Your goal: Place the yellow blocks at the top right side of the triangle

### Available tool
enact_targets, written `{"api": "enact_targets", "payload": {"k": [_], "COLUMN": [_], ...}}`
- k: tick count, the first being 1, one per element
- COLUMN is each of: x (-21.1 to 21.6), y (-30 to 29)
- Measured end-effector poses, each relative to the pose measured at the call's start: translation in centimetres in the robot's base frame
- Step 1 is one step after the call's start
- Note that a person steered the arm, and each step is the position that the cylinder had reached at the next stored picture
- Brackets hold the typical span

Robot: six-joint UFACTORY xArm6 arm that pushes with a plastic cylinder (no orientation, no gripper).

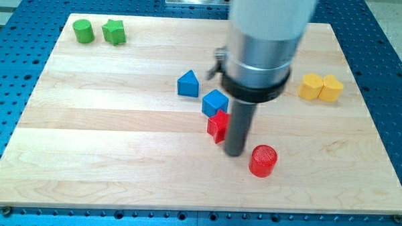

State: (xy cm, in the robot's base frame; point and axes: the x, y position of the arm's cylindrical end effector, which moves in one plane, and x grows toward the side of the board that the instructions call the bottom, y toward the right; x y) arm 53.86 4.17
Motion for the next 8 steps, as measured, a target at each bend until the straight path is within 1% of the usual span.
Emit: {"api": "enact_targets", "payload": {"k": [1,2,3,4,5,6,7,8], "x": [0.7,-2.0,-4.9,-5.7,-7.3,-9.4,-9.5,-11.5], "y": [-4.9,-2.9,5.0,11.2,18.8,22.9,24.0,23.9]}}
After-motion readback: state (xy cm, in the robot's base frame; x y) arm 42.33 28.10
